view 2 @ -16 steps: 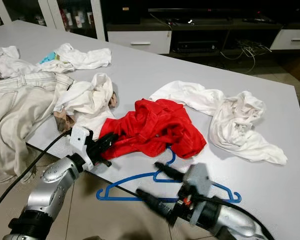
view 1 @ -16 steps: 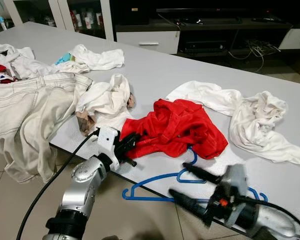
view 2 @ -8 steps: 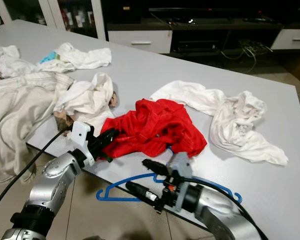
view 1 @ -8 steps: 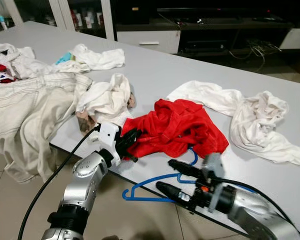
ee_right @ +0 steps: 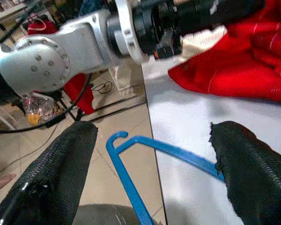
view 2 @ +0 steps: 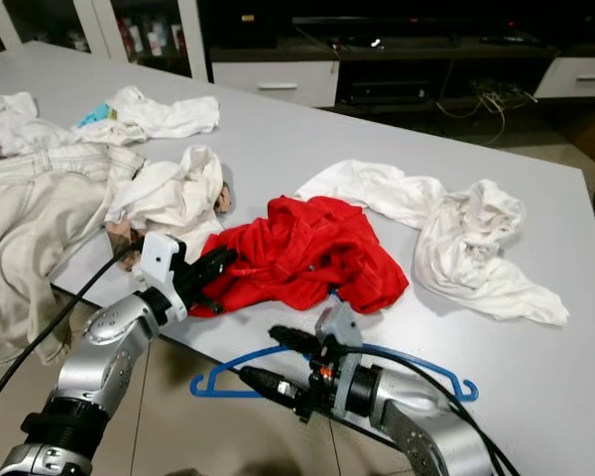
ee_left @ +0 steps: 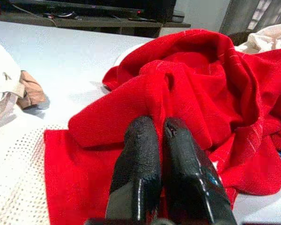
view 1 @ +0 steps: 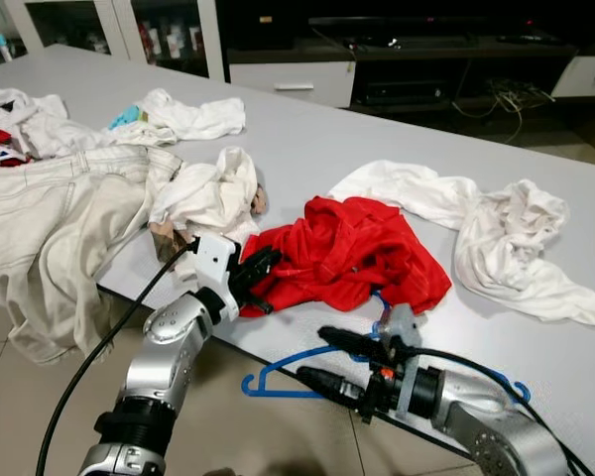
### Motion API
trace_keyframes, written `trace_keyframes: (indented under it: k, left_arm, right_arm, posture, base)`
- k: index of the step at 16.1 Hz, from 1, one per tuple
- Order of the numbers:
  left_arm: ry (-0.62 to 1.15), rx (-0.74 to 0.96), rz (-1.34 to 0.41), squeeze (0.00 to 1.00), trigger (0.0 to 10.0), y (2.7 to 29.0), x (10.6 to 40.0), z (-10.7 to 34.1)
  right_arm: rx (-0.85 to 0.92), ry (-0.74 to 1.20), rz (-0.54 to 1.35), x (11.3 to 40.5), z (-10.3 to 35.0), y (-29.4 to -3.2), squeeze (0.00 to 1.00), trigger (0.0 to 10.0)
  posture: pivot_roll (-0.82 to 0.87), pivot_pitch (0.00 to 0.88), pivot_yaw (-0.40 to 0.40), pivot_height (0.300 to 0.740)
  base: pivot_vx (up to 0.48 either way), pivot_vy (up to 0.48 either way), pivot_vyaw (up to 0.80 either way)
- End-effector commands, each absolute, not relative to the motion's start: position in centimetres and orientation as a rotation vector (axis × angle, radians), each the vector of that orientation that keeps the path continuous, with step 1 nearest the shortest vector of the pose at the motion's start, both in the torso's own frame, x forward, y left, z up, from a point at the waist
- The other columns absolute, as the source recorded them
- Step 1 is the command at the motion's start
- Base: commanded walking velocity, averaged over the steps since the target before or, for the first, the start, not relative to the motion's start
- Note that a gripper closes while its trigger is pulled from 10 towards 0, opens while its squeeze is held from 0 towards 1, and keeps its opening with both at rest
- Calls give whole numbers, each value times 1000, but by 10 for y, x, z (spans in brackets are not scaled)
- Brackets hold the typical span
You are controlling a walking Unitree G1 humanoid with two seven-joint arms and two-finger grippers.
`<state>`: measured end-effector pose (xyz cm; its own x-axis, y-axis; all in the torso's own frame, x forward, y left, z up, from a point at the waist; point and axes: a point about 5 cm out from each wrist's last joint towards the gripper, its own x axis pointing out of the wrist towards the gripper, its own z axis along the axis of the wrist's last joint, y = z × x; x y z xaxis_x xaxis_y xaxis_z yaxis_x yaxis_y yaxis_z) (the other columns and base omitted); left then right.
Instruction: Hang hanger
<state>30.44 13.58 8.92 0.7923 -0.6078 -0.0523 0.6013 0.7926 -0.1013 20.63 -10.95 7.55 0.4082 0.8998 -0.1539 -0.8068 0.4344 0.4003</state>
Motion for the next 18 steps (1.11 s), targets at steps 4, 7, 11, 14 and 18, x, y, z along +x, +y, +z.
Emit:
trace_keyframes:
  k: [4,7,11,14,18]
  left_arm:
    - [89,-82,-656,0,10000,134,305,88]
    - [90,-84,-652,0,10000,134,304,87]
    - [91,-85,-650,0,10000,133,304,87]
    - [92,-84,-649,0,10000,133,305,86]
    - [90,-85,-655,0,10000,131,305,87]
  right_arm:
    - [315,457,1053,216,63,-113,63,10000]
    - [354,484,1083,215,63,-113,59,10000]
    - [387,507,1143,205,67,-117,59,8039]
    - [353,497,1124,204,70,-124,59,8314]
    - [329,497,1107,203,70,-129,59,5176]
  posture:
    - [-81,0,26,740]
    - [-78,0,23,740]
    - [-77,0,19,740]
    - [-85,0,22,740]
    - [-89,0,23,740]
  base:
    - [0,0,0]
    - [0,0,0]
    - [0,0,0]
    - [0,0,0]
    - [0,0,0]
